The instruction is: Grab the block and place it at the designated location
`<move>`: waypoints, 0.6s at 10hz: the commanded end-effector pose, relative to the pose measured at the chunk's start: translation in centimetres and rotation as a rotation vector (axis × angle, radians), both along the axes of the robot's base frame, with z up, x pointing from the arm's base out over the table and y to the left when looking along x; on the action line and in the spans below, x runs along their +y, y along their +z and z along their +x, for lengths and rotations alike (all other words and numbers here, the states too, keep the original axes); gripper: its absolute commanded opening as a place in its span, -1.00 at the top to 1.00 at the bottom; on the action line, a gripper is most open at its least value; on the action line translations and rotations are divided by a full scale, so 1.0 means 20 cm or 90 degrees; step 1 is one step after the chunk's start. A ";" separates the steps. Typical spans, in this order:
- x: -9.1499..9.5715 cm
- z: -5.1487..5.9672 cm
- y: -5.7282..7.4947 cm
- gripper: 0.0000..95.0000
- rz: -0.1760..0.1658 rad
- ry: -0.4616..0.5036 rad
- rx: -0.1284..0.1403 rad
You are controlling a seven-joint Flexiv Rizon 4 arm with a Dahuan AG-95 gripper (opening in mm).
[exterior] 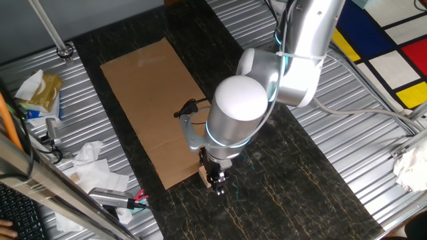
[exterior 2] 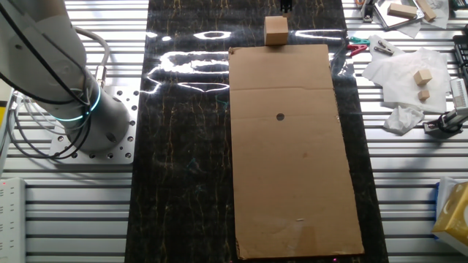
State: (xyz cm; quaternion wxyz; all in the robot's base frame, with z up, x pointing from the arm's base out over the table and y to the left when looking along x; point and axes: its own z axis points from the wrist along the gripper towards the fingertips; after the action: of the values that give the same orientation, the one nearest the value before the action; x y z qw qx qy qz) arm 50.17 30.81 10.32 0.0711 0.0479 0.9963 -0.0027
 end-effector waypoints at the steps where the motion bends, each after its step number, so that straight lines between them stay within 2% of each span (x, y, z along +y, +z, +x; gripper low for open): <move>1: -0.01 0.00 -0.01 -0.60 -0.002 0.002 0.000; 6: -0.05 0.01 -0.04 -0.60 -0.001 0.016 0.000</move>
State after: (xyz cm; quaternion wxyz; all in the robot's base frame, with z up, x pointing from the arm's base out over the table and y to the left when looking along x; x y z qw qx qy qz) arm 50.43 29.70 9.42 0.0714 0.0356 0.9968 -0.0029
